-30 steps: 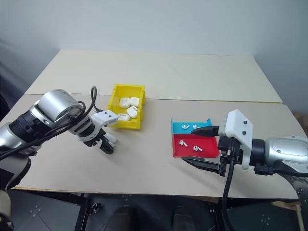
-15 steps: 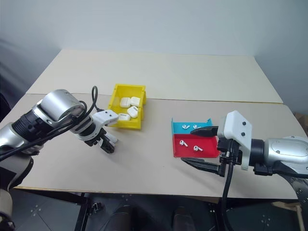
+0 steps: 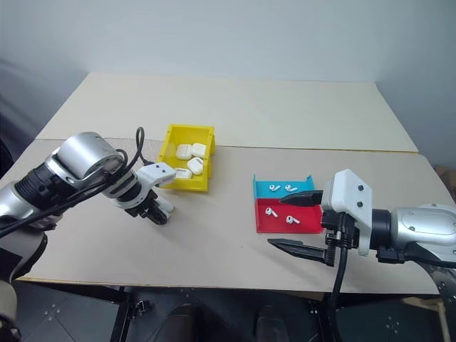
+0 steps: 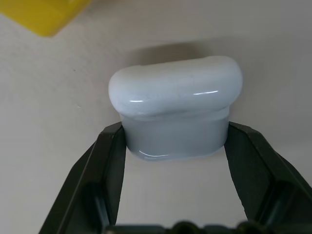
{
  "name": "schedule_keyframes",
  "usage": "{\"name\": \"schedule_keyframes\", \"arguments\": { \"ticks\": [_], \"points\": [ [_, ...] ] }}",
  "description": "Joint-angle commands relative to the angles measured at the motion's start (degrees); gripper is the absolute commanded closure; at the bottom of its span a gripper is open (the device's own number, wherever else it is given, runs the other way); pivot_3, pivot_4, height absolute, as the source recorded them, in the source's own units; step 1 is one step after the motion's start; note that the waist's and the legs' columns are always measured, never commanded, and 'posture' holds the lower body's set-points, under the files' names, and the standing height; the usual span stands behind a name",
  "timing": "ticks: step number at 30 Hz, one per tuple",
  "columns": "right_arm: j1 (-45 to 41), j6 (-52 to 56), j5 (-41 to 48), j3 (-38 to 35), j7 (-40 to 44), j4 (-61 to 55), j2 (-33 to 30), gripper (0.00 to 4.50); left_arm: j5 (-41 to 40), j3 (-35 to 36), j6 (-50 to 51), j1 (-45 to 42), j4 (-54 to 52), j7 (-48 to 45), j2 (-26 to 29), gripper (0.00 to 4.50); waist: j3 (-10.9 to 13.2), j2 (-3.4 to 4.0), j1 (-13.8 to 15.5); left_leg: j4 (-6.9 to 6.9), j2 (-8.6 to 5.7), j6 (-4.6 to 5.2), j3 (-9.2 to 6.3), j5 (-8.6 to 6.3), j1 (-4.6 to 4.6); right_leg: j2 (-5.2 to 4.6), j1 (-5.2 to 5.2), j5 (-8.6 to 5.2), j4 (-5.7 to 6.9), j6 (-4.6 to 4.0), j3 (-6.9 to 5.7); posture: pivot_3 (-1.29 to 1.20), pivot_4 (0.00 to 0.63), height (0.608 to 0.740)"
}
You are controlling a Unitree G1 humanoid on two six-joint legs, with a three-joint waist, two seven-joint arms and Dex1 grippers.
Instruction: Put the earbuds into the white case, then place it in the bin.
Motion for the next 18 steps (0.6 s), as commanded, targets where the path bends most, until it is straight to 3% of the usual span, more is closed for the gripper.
{"name": "schedule_keyframes", "arguments": {
  "ticks": [1, 5, 8, 11, 12, 14, 18],
  "points": [
    [-0.2, -1.8, -0.2, -0.8, 0.9, -0.1, -0.2, 0.00, -0.2, 6.6, 0.1, 1.2, -8.1, -0.9, 6.8, 1.73, 0.0, 0.00, -0.3, 0.00, 0.00, 0.00, 0.00, 0.00, 0.00, 0.00, -0.01, 0.00, 0.00, 0.00, 0.00, 0.00, 0.150, 0.740],
    [0.3, -2.4, -0.4, -1.3, 2.6, 1.0, -0.4, 0.00, -1.1, 18.9, -2.0, 6.8, -18.2, -5.0, 16.0, 1.73, 0.0, -0.03, -1.2, -0.11, 0.03, -0.01, 0.02, 0.00, -0.04, 0.01, -0.13, 0.00, 0.01, 0.00, 0.03, 0.00, 0.150, 0.740],
    [-1.3, -3.0, -0.9, -0.5, 4.3, 3.3, -1.1, 0.00, -0.8, 41.2, -16.0, 21.8, -26.0, -7.2, 18.0, 1.73, 0.0, 0.00, -0.9, -0.16, 0.02, -0.01, 0.13, 0.01, 0.06, -0.05, -0.08, -0.01, -0.06, 0.01, 0.05, 0.00, 0.150, 0.740],
    [-3.8, -2.9, -1.6, 0.7, 5.7, 6.4, -2.3, 0.00, -0.7, 56.7, -25.5, 32.9, -30.0, -9.4, 13.3, 1.73, 0.0, -0.01, -0.4, -0.08, 0.04, -0.10, 0.12, 0.05, 0.06, -0.06, -0.01, 0.00, 0.00, 0.00, -0.02, 0.00, 0.150, 0.740],
    [-5.5, -2.3, -2.5, 2.0, 5.3, 7.7, -3.1, 0.00, 0.4, 60.7, -32.5, 36.3, -31.0, -10.3, 9.1, 1.73, 0.0, -0.03, -0.1, -0.08, 0.03, -0.14, 0.13, 0.08, 0.08, -0.07, 0.00, 0.00, 0.00, -0.01, -0.02, 0.00, 0.150, 0.740],
    [-9.2, -2.2, -5.4, 5.6, 5.4, 10.4, -5.0, 0.00, 2.1, 62.6, -41.8, 38.9, -31.3, -13.5, 4.7, 1.73, 0.0, 0.02, 0.1, -0.09, 0.02, -0.14, 0.10, 0.08, 0.14, -0.08, 0.11, 0.02, -0.04, -0.03, -0.06, 0.00, 0.150, 0.740],
    [-18.9, 0.9, -11.3, 15.6, 7.0, 15.5, -9.6, 0.00, 0.7, 58.9, -53.9, 36.0, -27.0, -26.4, -1.8, 1.73, 0.0, 0.00, 0.2, -0.07, 0.01, -0.16, 0.11, 0.09, 0.12, -0.07, 0.08, 0.03, -0.04, -0.05, -0.05, 0.00, 0.150, 0.740]
  ]
}}
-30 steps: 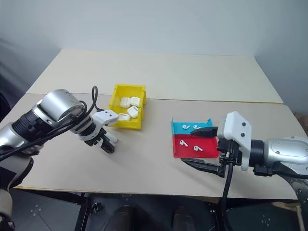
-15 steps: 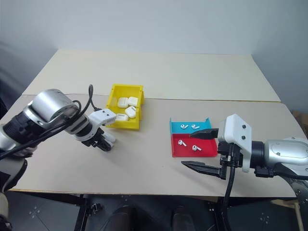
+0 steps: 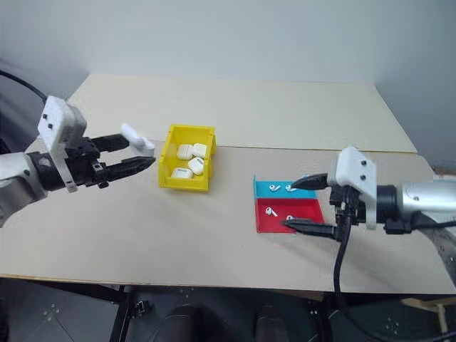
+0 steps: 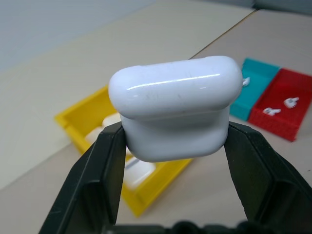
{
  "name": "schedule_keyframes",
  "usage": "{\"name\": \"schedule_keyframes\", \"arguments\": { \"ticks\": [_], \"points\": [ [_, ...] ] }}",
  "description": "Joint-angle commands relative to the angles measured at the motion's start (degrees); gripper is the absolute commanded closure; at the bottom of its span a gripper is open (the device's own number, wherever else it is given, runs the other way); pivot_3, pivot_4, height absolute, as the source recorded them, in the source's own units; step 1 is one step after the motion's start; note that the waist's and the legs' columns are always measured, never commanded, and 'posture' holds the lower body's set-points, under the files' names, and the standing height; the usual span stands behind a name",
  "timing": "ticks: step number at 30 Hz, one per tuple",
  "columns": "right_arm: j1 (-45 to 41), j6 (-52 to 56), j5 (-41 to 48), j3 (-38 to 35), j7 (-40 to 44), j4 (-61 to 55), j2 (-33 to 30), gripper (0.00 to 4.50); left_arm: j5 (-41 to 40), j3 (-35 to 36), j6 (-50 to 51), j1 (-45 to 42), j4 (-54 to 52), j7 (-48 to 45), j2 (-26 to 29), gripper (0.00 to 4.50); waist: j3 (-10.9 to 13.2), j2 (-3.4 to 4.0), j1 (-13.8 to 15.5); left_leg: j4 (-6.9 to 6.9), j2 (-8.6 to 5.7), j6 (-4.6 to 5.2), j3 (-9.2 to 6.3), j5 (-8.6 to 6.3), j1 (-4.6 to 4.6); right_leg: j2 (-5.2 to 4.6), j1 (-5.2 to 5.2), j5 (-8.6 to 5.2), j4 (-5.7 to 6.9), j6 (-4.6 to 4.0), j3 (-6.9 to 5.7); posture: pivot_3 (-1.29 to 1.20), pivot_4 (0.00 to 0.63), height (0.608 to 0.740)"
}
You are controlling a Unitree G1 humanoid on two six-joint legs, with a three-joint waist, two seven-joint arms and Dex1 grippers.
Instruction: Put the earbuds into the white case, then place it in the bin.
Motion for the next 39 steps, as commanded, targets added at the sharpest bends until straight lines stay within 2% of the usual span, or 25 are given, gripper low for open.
{"name": "schedule_keyframes", "arguments": {
  "ticks": [1, 4, 8, 13, 21, 31, 39],
  "points": [
    [-8.1, 4.3, -3.8, 7.3, 2.0, 3.2, -3.2, 0.00, -2.7, -1.7, -10.8, -4.7, 3.4, -11.8, -5.4, 1.73, 0.0, 0.02, 0.1, -0.01, -0.01, 0.00, 0.00, 0.00, -0.01, 0.00, -0.01, 0.00, 0.00, 0.00, 0.01, 0.00, 0.150, 0.740],
    [-16.4, 9.3, -7.3, 15.9, 4.9, 5.6, -4.4, 0.57, -4.5, -5.5, -14.3, -8.3, 8.4, -19.9, -11.4, 1.73, 0.0, 0.05, -0.2, 0.00, 0.00, 0.00, 0.00, 0.00, -0.06, 0.02, -0.05, 0.00, 0.00, 0.01, 0.00, 0.00, 0.150, 0.740],
    [-24.9, 16.0, -13.3, 26.4, 6.6, 7.7, -3.8, 1.92, -4.9, -9.6, -19.9, -9.4, 13.1, -33.0, -16.4, 1.73, 0.0, 0.07, -0.7, 0.00, 0.00, 0.04, -0.01, -0.02, -0.13, 0.03, -0.10, 0.00, -0.06, 0.02, 0.01, 0.00, 0.150, 0.740],
    [-32.3, 24.0, -18.0, 35.5, 8.3, 8.9, -2.5, 1.92, -2.8, -13.5, -23.6, -8.6, 14.2, -39.0, -19.3, 1.73, 0.0, 0.08, -1.1, 0.03, 0.01, 0.05, -0.01, -0.03, -0.28, 0.03, -0.26, 0.00, -0.04, 0.02, 0.02, 0.00, 0.150, 0.740],
    [-36.9, 30.2, -24.1, 44.1, 5.8, 12.6, 3.4, 1.92, -1.1, -14.3, -23.3, -4.8, 10.8, -36.0, -19.1, 1.73, 0.0, 0.10, -1.5, 0.05, 0.02, 0.06, -0.01, -0.03, -0.31, 0.03, -0.34, 0.00, 0.02, 0.03, 0.04, 0.00, 0.150, 0.740],
    [-37.9, 28.4, -30.6, 50.3, 3.2, 16.6, 8.9, 1.92, -1.9, -14.5, -21.5, -1.5, 5.4, -31.4, -19.1, 1.73, 0.0, 0.11, -1.4, 0.07, 0.02, 0.04, 0.03, -0.01, -0.65, 0.03, -0.81, 0.01, 0.17, 0.04, 0.10, 0.00, 0.150, 0.740],
    [-37.9, 25.5, -32.9, 51.3, 4.0, 19.4, 11.3, 1.92, -2.5, -13.7, -20.6, -0.6, 3.9, -29.7, -18.6, 1.73, -0.1, 0.11, -1.5, 0.07, 0.02, 0.03, 0.06, 0.00, -0.65, 0.04, -0.86, 0.01, 0.22, 0.04, 0.15, 0.00, 0.150, 0.740]
  ]
}}
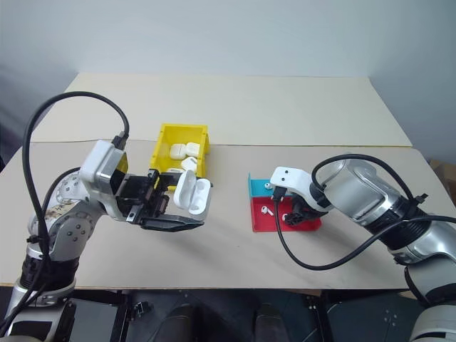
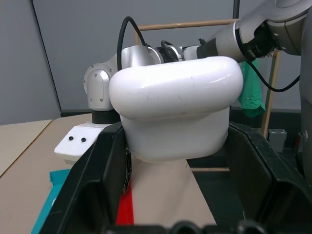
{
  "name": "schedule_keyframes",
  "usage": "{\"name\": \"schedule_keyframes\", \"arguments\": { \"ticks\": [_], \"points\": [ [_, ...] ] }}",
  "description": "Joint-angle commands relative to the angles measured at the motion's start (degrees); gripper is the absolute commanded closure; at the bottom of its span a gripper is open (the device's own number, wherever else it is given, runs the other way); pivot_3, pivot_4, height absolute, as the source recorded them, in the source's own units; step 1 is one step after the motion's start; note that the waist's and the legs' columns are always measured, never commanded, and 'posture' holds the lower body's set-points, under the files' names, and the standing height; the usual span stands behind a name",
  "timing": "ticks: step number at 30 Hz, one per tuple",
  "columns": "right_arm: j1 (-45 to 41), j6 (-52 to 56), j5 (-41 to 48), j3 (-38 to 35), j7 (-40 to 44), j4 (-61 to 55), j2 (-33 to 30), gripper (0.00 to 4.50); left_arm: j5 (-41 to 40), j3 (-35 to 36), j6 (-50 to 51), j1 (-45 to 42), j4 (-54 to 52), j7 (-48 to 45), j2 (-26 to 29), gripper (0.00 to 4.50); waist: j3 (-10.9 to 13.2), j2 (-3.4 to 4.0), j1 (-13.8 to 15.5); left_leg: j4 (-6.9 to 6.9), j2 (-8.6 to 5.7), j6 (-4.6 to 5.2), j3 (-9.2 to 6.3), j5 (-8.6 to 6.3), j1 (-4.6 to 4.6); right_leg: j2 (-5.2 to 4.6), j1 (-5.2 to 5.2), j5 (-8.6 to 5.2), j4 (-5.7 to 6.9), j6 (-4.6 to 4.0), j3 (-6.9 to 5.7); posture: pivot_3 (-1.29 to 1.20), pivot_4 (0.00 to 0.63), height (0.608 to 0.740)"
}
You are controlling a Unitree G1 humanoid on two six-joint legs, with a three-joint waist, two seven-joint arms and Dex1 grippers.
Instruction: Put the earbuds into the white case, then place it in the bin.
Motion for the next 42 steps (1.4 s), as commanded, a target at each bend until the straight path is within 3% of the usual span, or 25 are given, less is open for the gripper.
{"name": "schedule_keyframes", "arguments": {
  "ticks": [1, 15, 18, 22, 24, 30, 32, 35, 38, 40, 42],
  "points": [
    [-0.6, -2.2, -1.6, -0.5, 0.7, 0.3, 0.4, 1.92, -1.8, 1.3, 0.2, 0.5, -2.7, 1.0, 0.6, 1.73, 0.0, 0.00, -0.1, 0.00, 0.00, 0.00, 0.00, 0.00, 0.00, 0.00, 0.00, 0.00, 0.00, 0.00, 0.00, 0.00, 0.150, 0.740],
    [1.6, -6.5, -5.9, 1.1, 2.9, 1.4, 2.1, 1.92, -3.1, 1.8, 0.3, 1.7, -4.3, 3.1, 2.2, 1.73, 0.0, 0.00, -0.3, -0.01, 0.00, 0.00, 0.00, 0.00, 0.01, 0.00, 0.00, 0.00, 0.01, 0.00, 0.01, 0.00, 0.150, 0.740],
    [2.8, -6.8, -7.1, 0.8, 2.6, 1.0, 2.2, 2.54, -3.6, 1.9, 0.5, 1.8, -4.5, 3.6, 2.3, 1.73, 0.0, 0.01, -0.3, -0.01, 0.00, 0.00, 0.00, 0.00, 0.03, 0.01, 0.03, 0.00, 0.01, 0.00, 0.01, 0.00, 0.150, 0.740],
    [3.6, -5.1, -6.5, -1.5, 2.8, -0.7, 2.0, 3.85, -3.7, 1.7, 0.4, 1.9, -4.4, 3.5, 2.6, 1.73, 0.0, 0.01, -0.3, 0.00, 0.00, -0.01, 0.00, 0.01, 0.08, 0.01, 0.06, 0.00, 0.05, 0.00, 0.01, 0.00, 0.150, 0.740],
    [4.6, -4.2, -5.9, -3.8, 2.6, -3.4, 0.4, 3.87, -3.8, 1.5, 0.5, 1.5, -4.0, 3.0, 2.7, 1.73, 0.0, 0.01, -0.2, 0.00, 0.00, -0.02, 0.00, 0.01, 0.08, 0.01, 0.05, 0.00, 0.07, 0.00, 0.01, 0.00, 0.150, 0.740],
    [6.8, 8.2, 5.5, -21.7, 4.6, -14.1, -4.6, 3.87, -5.0, 1.5, 0.6, -0.9, -1.0, 0.4, 2.8, 1.73, 0.0, 0.03, 0.2, 0.00, 0.00, -0.01, 0.00, 0.01, -0.04, 0.01, -0.07, 0.00, 0.37, 0.00, 0.01, 0.00, 0.150, 0.740],
    [7.6, 13.4, 10.8, -33.3, 5.3, -16.9, -4.2, 3.87, -4.6, 1.1, 0.4, -2.2, 0.4, 0.0, 2.6, 1.73, 0.0, 0.02, 0.3, -0.01, 0.01, -0.01, 0.00, 0.01, 0.01, 0.02, -0.02, 0.00, 0.36, 0.00, 0.01, 0.00, 0.150, 0.740],
    [7.5, 19.7, 18.0, -55.6, 4.6, -20.5, 2.6, 3.87, -4.5, 0.6, 0.5, -4.4, 2.8, -0.5, 1.8, 1.73, 0.0, 0.02, 0.5, 0.00, 0.01, -0.01, 0.04, 0.01, 0.06, 0.03, -0.01, 0.00, 0.33, 0.00, 0.06, 0.00, 0.150, 0.740],
    [7.3, 18.3, 21.5, -70.1, -1.7, -27.2, 14.6, 3.87, -4.6, -0.1, 1.2, -6.8, 5.3, -1.3, 1.1, 1.73, 0.0, 0.02, 0.7, -0.02, 0.05, -0.01, 0.03, 0.01, 0.15, 0.11, 0.07, 0.00, 0.36, 0.00, 0.06, 0.00, 0.150, 0.740],
    [7.0, 17.3, 24.5, -74.9, -5.2, -31.3, 22.0, 3.87, -4.2, -0.8, 1.6, -8.8, 7.3, -1.8, 0.5, 1.73, 0.0, 0.02, 0.8, 0.00, 0.07, -0.03, 0.03, 0.02, 0.17, 0.13, 0.09, 0.00, 0.38, 0.00, 0.06, 0.00, 0.150, 0.740],
    [6.5, 17.0, 27.3, -75.2, -8.6, -34.2, 27.8, 3.87, -3.7, -1.4, 2.2, -10.8, 9.3, -2.6, 0.0, 1.73, 0.0, 0.06, 0.8, 0.01, 0.06, -0.09, 0.03, 0.05, 0.14, 0.11, 0.03, 0.00, 0.43, 0.00, 0.07, 0.00, 0.150, 0.740]
  ]
}}
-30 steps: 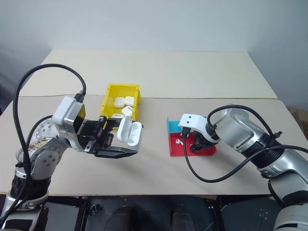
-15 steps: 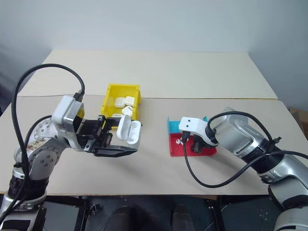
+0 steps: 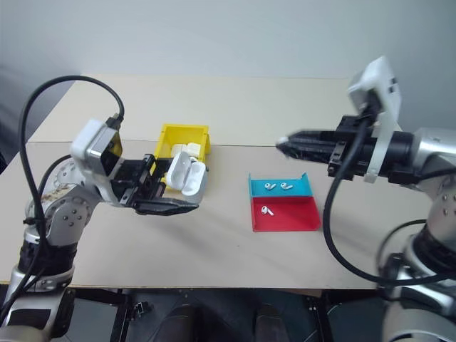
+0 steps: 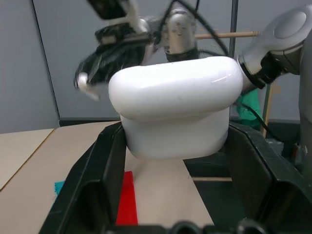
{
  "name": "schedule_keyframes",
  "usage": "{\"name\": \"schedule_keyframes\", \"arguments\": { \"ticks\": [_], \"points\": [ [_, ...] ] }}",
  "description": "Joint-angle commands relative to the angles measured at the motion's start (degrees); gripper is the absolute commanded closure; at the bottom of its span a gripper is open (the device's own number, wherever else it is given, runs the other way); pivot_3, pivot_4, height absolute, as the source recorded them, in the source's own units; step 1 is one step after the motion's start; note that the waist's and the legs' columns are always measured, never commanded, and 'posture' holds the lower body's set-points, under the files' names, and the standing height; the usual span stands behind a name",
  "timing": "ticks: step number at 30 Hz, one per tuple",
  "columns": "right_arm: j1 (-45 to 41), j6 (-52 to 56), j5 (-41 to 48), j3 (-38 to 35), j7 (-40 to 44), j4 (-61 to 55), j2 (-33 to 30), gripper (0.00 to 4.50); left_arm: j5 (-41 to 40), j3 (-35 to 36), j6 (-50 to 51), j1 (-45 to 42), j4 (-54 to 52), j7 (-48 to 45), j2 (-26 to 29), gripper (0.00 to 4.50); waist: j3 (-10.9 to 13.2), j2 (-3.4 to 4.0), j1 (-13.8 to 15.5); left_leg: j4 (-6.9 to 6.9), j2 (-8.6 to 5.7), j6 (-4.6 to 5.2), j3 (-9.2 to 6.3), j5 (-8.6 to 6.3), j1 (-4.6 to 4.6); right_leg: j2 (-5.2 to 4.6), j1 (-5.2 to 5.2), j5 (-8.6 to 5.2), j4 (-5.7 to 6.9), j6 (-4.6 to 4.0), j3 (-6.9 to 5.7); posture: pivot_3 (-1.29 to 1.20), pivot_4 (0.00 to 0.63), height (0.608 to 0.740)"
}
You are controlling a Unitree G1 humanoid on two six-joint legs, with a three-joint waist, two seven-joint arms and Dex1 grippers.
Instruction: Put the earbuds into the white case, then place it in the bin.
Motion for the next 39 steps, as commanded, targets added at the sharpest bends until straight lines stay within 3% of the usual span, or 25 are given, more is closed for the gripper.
{"name": "schedule_keyframes", "arguments": {
  "ticks": [1, 4, 9, 21, 28, 37, 38, 39],
  "points": [
    [-1.9, -1.9, 5.5, -2.3, -7.0, -6.1, 7.8, 3.87, 0.9, -1.0, 0.5, -3.8, 2.5, -1.6, -0.8, 1.73, 0.0, 0.03, 0.0, 0.00, 0.00, -0.01, 0.00, 0.01, 0.00, 0.01, 0.00, 0.00, 0.16, 0.00, 0.00, 0.00, 0.150, 0.740],
    [-2.1, -4.2, 7.0, 2.1, -13.3, -7.2, 14.1, 3.87, 2.4, -2.3, 0.7, -6.7, 5.1, -2.3, -1.8, 1.73, 0.0, 0.06, -0.3, -0.02, 0.00, -0.02, 0.00, 0.01, -0.01, 0.01, -0.04, 0.00, 0.22, 0.00, 0.00, 0.00, 0.150, 0.740],
    [0.1, -9.4, 8.7, 8.3, -18.6, -6.6, 16.2, 3.87, 4.5, -2.9, -0.4, -9.6, 7.9, -3.3, -3.9, 1.73, 0.0, 0.06, -0.6, -0.03, -0.01, -0.03, -0.01, 0.02, -0.05, 0.00, -0.04, 0.00, 0.18, 0.00, 0.00, 0.00, 0.150, 0.740],
    [4.6, -17.0, 14.6, 14.3, -22.5, -3.6, 9.9, 3.87, 5.8, -1.7, -0.5, -9.4, 7.3, -2.9, -5.4, 1.73, 0.0, 0.06, -1.4, -0.06, 0.00, -0.02, -0.02, 0.02, -0.02, 0.01, -0.04, 0.00, 0.19, 0.00, 0.01, 0.00, 0.150, 0.740],
    [6.7, -19.8, 19.6, 14.1, -25.2, -4.6, 5.9, 3.87, 5.1, -1.0, -0.2, -8.8, 5.7, -1.8, -6.2, 1.73, 0.0, 0.06, -1.3, -0.06, 0.00, -0.01, -0.03, 0.01, -0.04, 0.00, -0.04, 0.00, 0.15, 0.00, 0.01, 0.00, 0.150, 0.740],
    [8.3, -24.5, 24.3, 14.4, -27.8, -3.7, 2.2, 0.76, 5.4, -0.4, -0.2, -8.4, 5.8, -1.6, -6.3, 1.73, 0.0, 0.06, -1.3, -0.06, 0.00, -0.01, -0.02, 0.01, -0.04, 0.01, -0.03, 0.00, 0.13, 0.00, 0.02, 0.00, 0.150, 0.740],
    [8.1, -24.8, 25.0, 14.1, -28.0, -3.4, 1.7, 0.45, 5.5, -0.4, -0.2, -8.4, 5.9, -1.6, -6.3, 1.73, 0.0, 0.06, -1.3, -0.07, 0.00, -0.01, -0.02, 0.01, -0.04, 0.00, -0.03, 0.00, 0.13, 0.00, 0.02, 0.00, 0.150, 0.740],
    [7.7, -25.0, 26.2, 13.2, -28.4, -2.7, 1.4, 0.45, 5.6, -0.3, -0.2, -8.4, 6.0, -1.6, -6.4, 1.73, 0.0, 0.06, -1.3, -0.07, 0.00, -0.01, -0.02, 0.01, -0.04, 0.00, -0.03, 0.00, 0.11, 0.00, 0.02, 0.00, 0.150, 0.740]
  ]
}}
